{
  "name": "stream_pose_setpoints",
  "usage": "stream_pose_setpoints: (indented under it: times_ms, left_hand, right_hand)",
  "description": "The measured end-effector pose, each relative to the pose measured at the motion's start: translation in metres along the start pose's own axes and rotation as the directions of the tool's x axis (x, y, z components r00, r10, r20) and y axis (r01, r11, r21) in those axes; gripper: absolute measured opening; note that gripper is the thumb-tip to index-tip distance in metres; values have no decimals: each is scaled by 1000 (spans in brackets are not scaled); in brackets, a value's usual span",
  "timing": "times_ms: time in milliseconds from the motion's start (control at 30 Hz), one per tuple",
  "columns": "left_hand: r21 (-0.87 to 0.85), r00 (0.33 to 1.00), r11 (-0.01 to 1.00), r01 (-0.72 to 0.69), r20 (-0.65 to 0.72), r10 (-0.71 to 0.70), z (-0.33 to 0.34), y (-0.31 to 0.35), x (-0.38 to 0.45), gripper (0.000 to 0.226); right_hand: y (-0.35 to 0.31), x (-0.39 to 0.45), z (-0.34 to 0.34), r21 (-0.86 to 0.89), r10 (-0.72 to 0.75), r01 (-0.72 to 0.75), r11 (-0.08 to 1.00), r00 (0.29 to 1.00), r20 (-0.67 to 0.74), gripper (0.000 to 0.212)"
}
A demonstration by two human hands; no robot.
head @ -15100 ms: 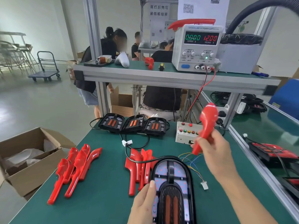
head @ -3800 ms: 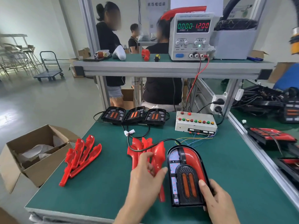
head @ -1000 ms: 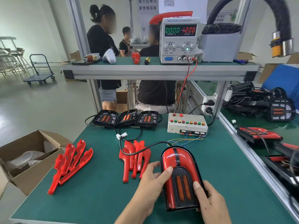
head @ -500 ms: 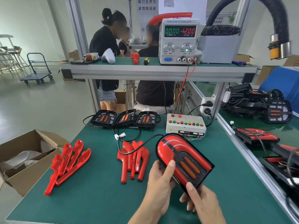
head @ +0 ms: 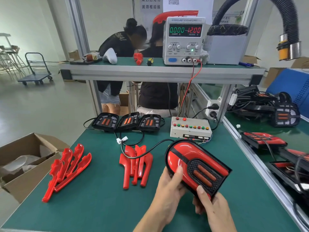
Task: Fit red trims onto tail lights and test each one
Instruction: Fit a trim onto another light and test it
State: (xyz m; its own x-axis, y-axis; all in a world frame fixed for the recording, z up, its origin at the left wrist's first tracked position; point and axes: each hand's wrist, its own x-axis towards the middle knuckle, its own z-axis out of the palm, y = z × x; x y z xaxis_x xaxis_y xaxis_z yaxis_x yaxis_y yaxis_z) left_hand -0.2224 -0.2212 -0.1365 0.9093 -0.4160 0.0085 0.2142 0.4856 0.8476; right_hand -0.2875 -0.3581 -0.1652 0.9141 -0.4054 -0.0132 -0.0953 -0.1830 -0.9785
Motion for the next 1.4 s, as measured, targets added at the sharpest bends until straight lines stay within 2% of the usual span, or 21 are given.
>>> stream_pose_setpoints:
  times_ms: [100,200,400,900,1100,1233,1400]
  left_hand:
    - [25,999,999,31,-22,-30,0,8,5,61]
    - [77,999,997,-7,-43,11,0,9,8,56]
    - [129,999,992,-12,-34,16,-6,13,10,52]
    - [88,998,996,-19,-59,25,-9,8,15,46]
    - [-75,996,995,73,-52,-77,-11,6,16,69]
    - [-202,986,979,10,-159,-43,-7,7,19,60]
    - [-203,980,978,-53,-200,12,-4,8,20,53]
  right_hand:
    - [0,-1,0,-44,4,-3,999,1000,23,55]
    - [-1,-1,-1,-66,7,-6,998,1000,18,72]
    - [1,-1,-3,-109,14,-11,994,1000,25,82]
    - [3,-1,-4,-77,-18,21,997,999,43,80]
    - [1,-1,-2,-77,-35,40,996,998,58,74]
    - [-1,-4,1,-50,-59,62,997,997,59,63]
    - [0,-4,1,-74,-34,41,996,995,94,68]
